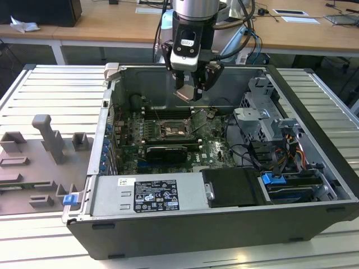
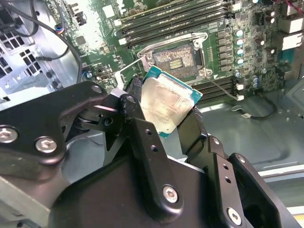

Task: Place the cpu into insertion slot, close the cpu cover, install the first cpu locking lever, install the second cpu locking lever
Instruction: 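Place the cpu into insertion slot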

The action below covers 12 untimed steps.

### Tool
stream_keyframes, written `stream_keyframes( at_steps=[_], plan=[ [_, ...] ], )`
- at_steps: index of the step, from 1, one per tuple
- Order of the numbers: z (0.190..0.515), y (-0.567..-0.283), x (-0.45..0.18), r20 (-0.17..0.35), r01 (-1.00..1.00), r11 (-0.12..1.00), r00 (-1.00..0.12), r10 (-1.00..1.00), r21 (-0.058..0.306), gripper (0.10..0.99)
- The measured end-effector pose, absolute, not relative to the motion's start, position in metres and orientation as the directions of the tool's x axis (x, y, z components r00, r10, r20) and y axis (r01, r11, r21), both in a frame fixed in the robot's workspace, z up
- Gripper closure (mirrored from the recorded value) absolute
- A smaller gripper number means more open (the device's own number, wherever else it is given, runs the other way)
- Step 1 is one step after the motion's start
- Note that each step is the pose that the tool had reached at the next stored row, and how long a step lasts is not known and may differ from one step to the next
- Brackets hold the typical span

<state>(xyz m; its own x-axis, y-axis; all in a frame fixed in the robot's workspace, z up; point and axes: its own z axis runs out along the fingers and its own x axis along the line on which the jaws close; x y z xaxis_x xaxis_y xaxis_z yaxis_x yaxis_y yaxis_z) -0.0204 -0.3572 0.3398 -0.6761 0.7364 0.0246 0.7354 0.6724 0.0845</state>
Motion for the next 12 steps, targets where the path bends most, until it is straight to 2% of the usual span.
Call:
stream_keyframes(
  at_steps=[12],
  plan=[
    [0.3354, -0.3572, -0.0204, 0.025, 0.797, 0.598, -0.601, 0.798, 0.084, 0.545]
  ],
)
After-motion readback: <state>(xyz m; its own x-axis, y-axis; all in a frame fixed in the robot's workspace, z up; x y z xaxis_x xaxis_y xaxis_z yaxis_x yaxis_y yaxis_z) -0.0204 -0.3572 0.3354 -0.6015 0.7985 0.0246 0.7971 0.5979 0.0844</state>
